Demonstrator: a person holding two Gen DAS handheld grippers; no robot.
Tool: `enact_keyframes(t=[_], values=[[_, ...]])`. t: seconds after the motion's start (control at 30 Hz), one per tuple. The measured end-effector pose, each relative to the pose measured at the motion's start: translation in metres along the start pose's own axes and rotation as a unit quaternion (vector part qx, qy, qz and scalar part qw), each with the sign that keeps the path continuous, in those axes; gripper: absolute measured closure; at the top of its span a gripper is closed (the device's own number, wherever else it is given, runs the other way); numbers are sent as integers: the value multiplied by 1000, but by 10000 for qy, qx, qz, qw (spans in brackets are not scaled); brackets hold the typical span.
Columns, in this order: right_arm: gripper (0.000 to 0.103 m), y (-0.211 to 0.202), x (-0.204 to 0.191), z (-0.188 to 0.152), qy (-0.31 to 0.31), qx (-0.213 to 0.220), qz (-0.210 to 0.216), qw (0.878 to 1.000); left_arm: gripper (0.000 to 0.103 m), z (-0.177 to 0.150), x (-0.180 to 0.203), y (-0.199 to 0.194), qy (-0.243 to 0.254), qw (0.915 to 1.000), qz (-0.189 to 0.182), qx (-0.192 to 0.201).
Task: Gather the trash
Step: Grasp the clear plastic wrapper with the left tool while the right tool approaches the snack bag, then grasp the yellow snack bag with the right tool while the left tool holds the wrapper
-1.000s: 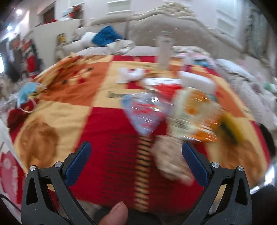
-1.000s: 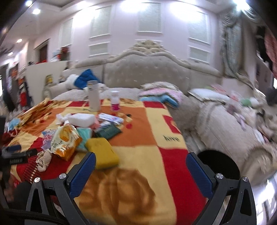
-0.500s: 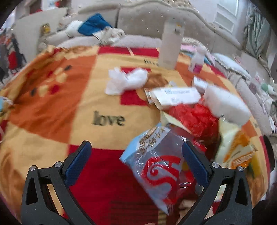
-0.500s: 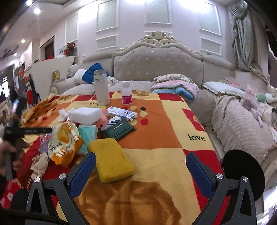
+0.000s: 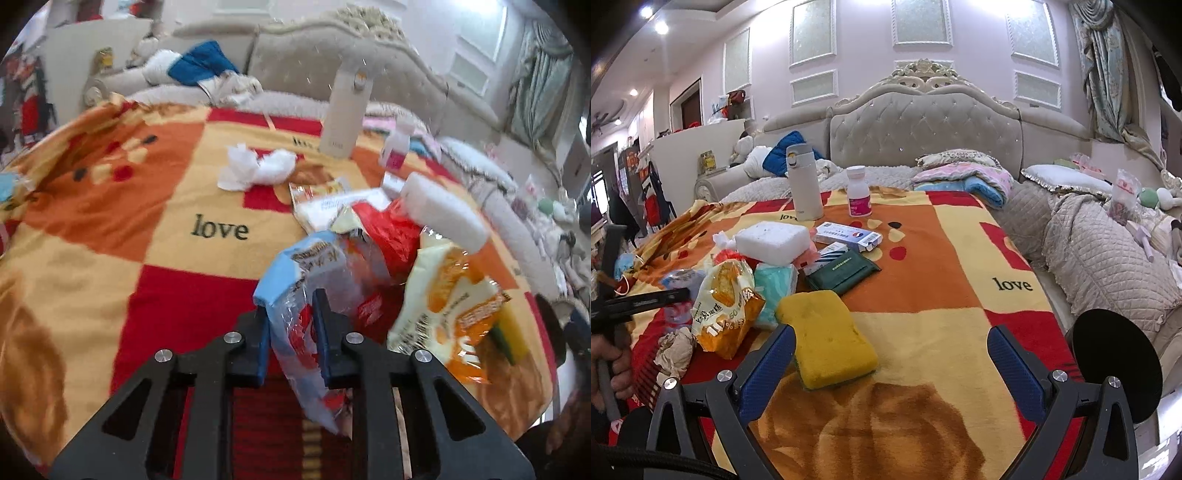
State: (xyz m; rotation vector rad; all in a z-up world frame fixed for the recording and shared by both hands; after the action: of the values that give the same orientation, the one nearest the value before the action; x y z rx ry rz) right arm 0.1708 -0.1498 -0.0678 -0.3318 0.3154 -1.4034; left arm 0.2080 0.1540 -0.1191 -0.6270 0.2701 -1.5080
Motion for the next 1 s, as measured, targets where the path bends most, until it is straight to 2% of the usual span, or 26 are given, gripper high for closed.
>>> enact_keyframes(t=[0.07, 0.13, 0.2, 0.27, 0.3, 0.37, 0.4, 0.47, 0.53, 0.6, 0.7, 0.8, 0.9, 1.0], values=[[0, -1, -5, 0, 47, 23, 141, 9999, 86, 1, -6, -22, -231, 9990, 234, 297], [0, -3, -15, 3, 168, 116, 467, 9987, 86, -1, -14, -39, -479, 9963, 511, 506], [0, -6, -37, 10, 318, 275, 1104, 9930, 86, -5, -17, -52, -646, 9927, 670, 771], [1, -2, -64, 13, 230, 254, 1636, 9859, 86, -11, -18, -57, -467, 9900, 868, 1005], [2, 1, -74, 14, 157, 228, 1770, 9838, 85, -19, -17, -56, -375, 9895, 958, 1016], [5, 13, -102, 18, -131, 190, 2082, 9778, 85, -28, -14, -50, -351, 9916, 896, 863], [5, 20, -113, 20, -233, 176, 2188, 9753, 85, -26, -16, -51, -349, 9908, 932, 922], [7, 39, -130, 22, -428, 109, 2271, 9729, 85, -22, -19, -52, -372, 9898, 920, 1018], [18, 61, -137, 16, -413, -155, 2309, 9720, 85, -22, -23, -53, -440, 9894, 929, 1030], [36, 80, -140, 6, -181, -555, 2452, 9677, 85, -21, -28, -55, -537, 9887, 899, 1073], [56, 93, -139, -6, 98, -865, 2685, 9593, 85, -22, -32, -58, -676, 9882, 856, 1076], [65, 94, -146, -14, 43, -1002, 2816, 9543, 85, -25, -36, -51, -851, 9893, 744, 927], [68, 96, -150, -25, -226, -1147, 2672, 9565, 85, -26, -37, -51, -977, 9888, 662, 915], [71, 97, -151, -27, -362, -1117, 2604, 9583, 85, -26, -44, -55, -1153, 9856, 749, 987]])
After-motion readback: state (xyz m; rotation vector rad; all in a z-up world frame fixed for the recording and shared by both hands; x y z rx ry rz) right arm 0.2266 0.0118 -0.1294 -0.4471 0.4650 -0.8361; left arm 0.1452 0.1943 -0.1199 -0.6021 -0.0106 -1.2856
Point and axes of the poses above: each gripper's, at about its wrist camera, not at the fingertips, and y roughly the way its jaws point, x to its right, z to its top, the point moved 9 cm from there along y, roughly the way its jaws point, and after that the axes turned 11 degrees about x, right-handed, at the moved point
